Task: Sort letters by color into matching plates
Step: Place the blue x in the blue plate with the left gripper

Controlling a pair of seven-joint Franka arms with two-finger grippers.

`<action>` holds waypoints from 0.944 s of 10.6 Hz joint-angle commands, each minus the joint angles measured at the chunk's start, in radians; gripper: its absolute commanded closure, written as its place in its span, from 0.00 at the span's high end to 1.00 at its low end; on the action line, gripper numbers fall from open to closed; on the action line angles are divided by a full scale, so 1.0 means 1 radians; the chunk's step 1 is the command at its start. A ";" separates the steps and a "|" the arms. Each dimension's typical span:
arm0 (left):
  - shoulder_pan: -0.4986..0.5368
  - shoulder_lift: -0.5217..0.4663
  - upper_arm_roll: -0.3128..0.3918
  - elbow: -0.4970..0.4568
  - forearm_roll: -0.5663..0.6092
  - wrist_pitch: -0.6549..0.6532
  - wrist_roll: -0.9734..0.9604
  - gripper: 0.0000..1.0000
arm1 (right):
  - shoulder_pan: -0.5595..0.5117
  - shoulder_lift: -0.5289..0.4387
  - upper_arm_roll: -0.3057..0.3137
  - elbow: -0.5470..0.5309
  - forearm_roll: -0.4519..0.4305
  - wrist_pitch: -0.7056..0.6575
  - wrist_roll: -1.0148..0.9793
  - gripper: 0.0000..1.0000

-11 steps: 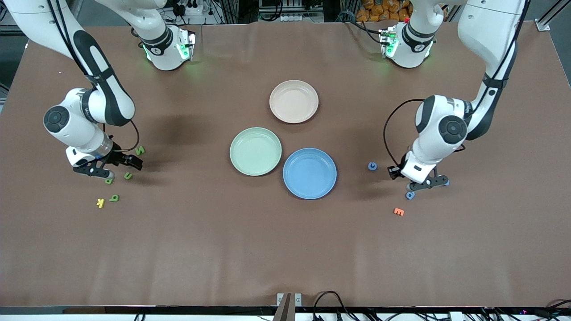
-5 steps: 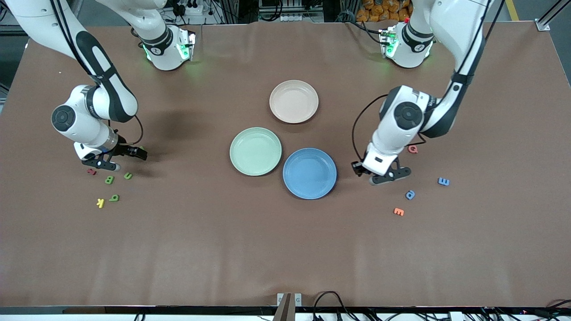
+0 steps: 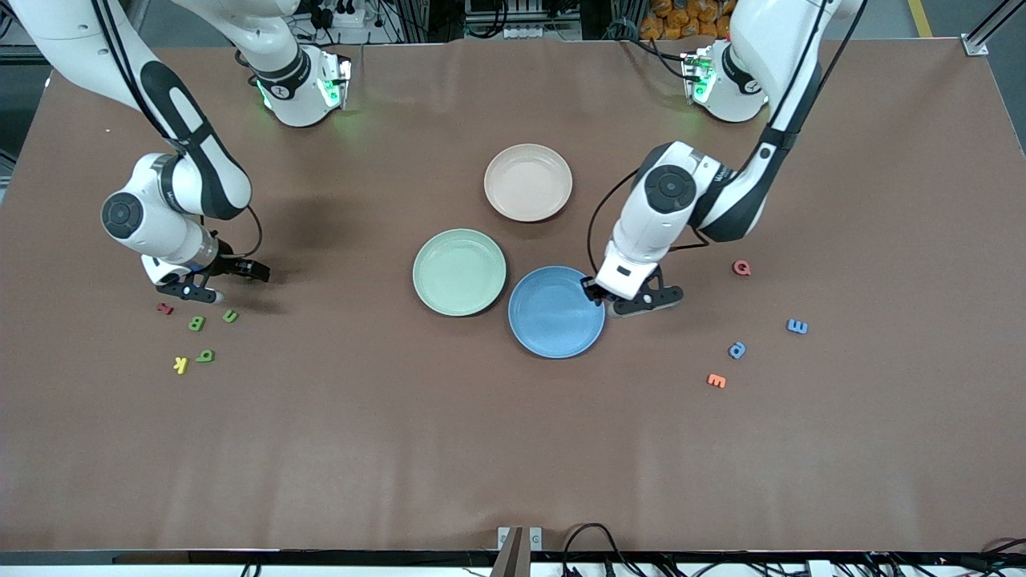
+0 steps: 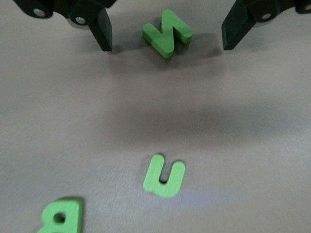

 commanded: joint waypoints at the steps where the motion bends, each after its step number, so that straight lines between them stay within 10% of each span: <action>1: -0.050 0.087 0.010 0.115 0.026 -0.016 -0.063 0.00 | -0.008 -0.004 0.022 -0.027 0.005 0.005 0.011 1.00; 5: -0.093 0.133 0.017 0.146 0.026 -0.014 -0.102 0.00 | -0.010 -0.059 0.023 -0.053 0.005 -0.047 0.011 1.00; 6: -0.093 0.135 0.017 0.150 0.026 -0.014 -0.103 0.38 | -0.010 -0.059 0.023 -0.057 0.005 -0.047 0.009 1.00; 7: -0.093 0.136 0.020 0.149 0.026 -0.014 -0.102 0.99 | -0.010 -0.059 0.023 -0.059 0.005 -0.046 0.009 1.00; 10: -0.079 0.138 0.023 0.140 0.047 -0.016 -0.102 1.00 | -0.011 -0.045 0.023 -0.057 0.003 -0.034 0.008 1.00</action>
